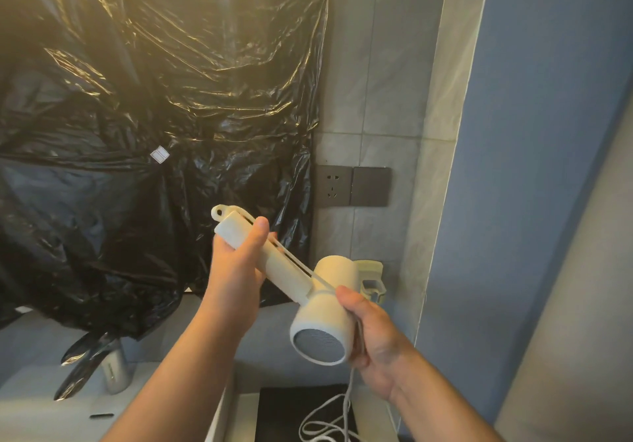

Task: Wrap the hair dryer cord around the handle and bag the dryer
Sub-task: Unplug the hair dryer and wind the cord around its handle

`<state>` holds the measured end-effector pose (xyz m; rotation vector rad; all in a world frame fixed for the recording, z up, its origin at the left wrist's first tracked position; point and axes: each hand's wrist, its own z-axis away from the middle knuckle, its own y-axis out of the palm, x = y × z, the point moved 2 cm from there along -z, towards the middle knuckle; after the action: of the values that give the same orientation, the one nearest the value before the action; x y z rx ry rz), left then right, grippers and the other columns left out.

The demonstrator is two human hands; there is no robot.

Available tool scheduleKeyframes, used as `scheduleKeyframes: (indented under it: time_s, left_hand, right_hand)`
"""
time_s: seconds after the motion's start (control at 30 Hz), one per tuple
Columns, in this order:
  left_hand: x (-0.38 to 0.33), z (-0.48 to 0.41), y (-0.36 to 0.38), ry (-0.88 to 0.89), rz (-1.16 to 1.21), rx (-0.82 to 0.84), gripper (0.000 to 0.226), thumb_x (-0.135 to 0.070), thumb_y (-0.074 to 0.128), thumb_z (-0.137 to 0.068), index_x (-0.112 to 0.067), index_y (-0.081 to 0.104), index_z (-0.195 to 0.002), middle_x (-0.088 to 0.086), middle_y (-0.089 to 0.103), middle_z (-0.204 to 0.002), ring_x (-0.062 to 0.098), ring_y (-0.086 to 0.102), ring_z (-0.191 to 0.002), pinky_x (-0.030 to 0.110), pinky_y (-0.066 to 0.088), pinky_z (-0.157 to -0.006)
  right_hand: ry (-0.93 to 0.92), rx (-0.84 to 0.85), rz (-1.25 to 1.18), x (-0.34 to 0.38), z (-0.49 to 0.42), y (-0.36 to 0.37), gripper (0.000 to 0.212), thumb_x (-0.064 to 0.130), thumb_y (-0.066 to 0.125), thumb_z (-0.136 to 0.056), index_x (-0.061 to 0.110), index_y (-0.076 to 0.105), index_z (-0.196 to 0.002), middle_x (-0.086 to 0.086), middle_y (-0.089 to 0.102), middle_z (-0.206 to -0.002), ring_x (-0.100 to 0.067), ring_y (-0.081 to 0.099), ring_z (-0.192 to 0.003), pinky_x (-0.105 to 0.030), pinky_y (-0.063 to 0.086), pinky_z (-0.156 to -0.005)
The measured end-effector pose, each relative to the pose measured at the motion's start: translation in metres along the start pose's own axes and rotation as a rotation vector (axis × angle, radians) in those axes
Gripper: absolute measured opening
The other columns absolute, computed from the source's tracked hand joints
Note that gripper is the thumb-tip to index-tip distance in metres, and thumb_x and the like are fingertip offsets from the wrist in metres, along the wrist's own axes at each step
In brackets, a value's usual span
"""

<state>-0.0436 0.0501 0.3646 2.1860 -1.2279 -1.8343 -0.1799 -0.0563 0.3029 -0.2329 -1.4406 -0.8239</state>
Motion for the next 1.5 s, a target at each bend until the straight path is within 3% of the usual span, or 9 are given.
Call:
scheduleKeyframes:
  time_s: [0.1,0.17,0.23,0.4,0.6,0.8,0.93,1.07,1.5]
  left_hand:
    - [-0.013,0.009,-0.020,0.515,-0.536,-0.291,0.077,-0.051,0.068,-0.071,-0.015,0.043,-0.134,0.007,0.051,-0.126,0.022,0.054,-0.116,0.042,0.046,-0.104]
    - [-0.020,0.019,-0.016,1.072,-0.994,-0.075,0.064,-0.042,0.067,-0.076,-0.004,0.056,-0.126,0.012,0.059,-0.125,0.028,0.053,-0.120,0.037,0.035,-0.111]
    - [-0.013,0.017,-0.007,1.277,-1.362,0.351,0.059,-0.048,0.072,-0.075,-0.008,0.067,-0.120,0.007,0.067,-0.123,0.028,0.060,-0.118,0.043,0.038,-0.111]
    - [-0.001,-0.006,-0.009,1.220,-1.738,0.692,0.051,-0.062,0.062,-0.077,-0.020,0.069,-0.106,-0.004,0.072,-0.089,0.023,0.069,-0.078,0.038,0.057,-0.076]
    - [0.002,-0.014,-0.009,1.313,-1.839,0.820,0.058,-0.062,0.069,-0.073,-0.021,0.059,-0.113,-0.007,0.061,-0.068,0.018,0.060,-0.049,0.028,0.042,-0.042]
    - [0.003,-0.008,-0.015,1.415,-1.729,0.843,0.070,-0.045,0.075,-0.081,-0.022,0.041,-0.136,0.005,0.066,-0.084,0.019,0.057,-0.049,0.031,0.048,-0.038]
    - [0.002,-0.005,-0.017,1.483,-1.705,0.884,0.059,-0.040,0.072,-0.085,-0.020,0.044,-0.133,0.009,0.068,-0.097,0.022,0.062,-0.058,0.034,0.052,-0.044]
    - [-0.003,-0.005,-0.015,1.454,-1.689,0.862,0.063,-0.042,0.075,-0.082,-0.021,0.044,-0.134,0.003,0.070,-0.094,0.021,0.064,-0.060,0.032,0.053,-0.045]
    - [0.002,-0.004,-0.012,1.181,-1.725,0.645,0.058,-0.042,0.083,-0.070,-0.029,0.056,-0.120,-0.005,0.063,-0.069,0.022,0.060,-0.048,0.023,0.031,-0.041]
  right_hand:
    - [-0.018,-0.039,0.021,0.017,0.003,-0.011,0.049,0.032,0.065,-0.081,0.005,0.057,-0.122,-0.010,0.067,-0.080,-0.011,0.062,-0.046,-0.017,0.037,-0.031]
    - [-0.014,-0.040,0.053,0.021,0.000,-0.016,0.044,0.030,0.062,-0.086,0.005,0.056,-0.122,-0.008,0.065,-0.076,-0.009,0.060,-0.042,-0.016,0.035,-0.029]
    - [-0.024,-0.016,0.107,0.024,-0.002,-0.018,0.039,0.030,0.063,-0.085,0.008,0.060,-0.117,-0.007,0.067,-0.076,-0.011,0.063,-0.049,-0.017,0.038,-0.033]
    - [-0.059,0.040,0.158,0.036,-0.004,-0.023,0.019,0.023,0.064,-0.086,0.011,0.063,-0.101,-0.001,0.072,-0.067,-0.010,0.065,-0.052,-0.017,0.045,-0.041]
    - [-0.091,0.035,0.301,0.046,-0.002,-0.025,0.039,0.035,0.075,-0.071,0.014,0.067,-0.102,-0.008,0.075,-0.085,-0.024,0.067,-0.076,-0.033,0.044,-0.069]
    - [-0.086,0.052,0.366,0.056,0.002,-0.026,0.054,0.040,0.078,-0.068,0.010,0.064,-0.110,-0.008,0.076,-0.090,-0.023,0.069,-0.078,-0.033,0.048,-0.071]
    - [-0.043,0.039,0.359,0.063,0.008,-0.025,0.028,0.031,0.065,-0.086,0.007,0.060,-0.100,0.007,0.060,-0.045,-0.004,0.052,-0.034,-0.014,0.035,-0.036]
    - [-0.039,0.067,0.325,0.070,0.015,-0.020,0.020,0.024,0.056,-0.093,0.006,0.055,-0.102,0.009,0.053,-0.036,-0.001,0.046,-0.026,-0.011,0.031,-0.029]
    - [-0.311,-0.211,0.478,0.070,0.010,-0.029,0.013,0.024,0.067,-0.084,0.018,0.060,-0.093,0.001,0.056,-0.077,-0.010,0.042,-0.051,-0.022,0.031,-0.046]
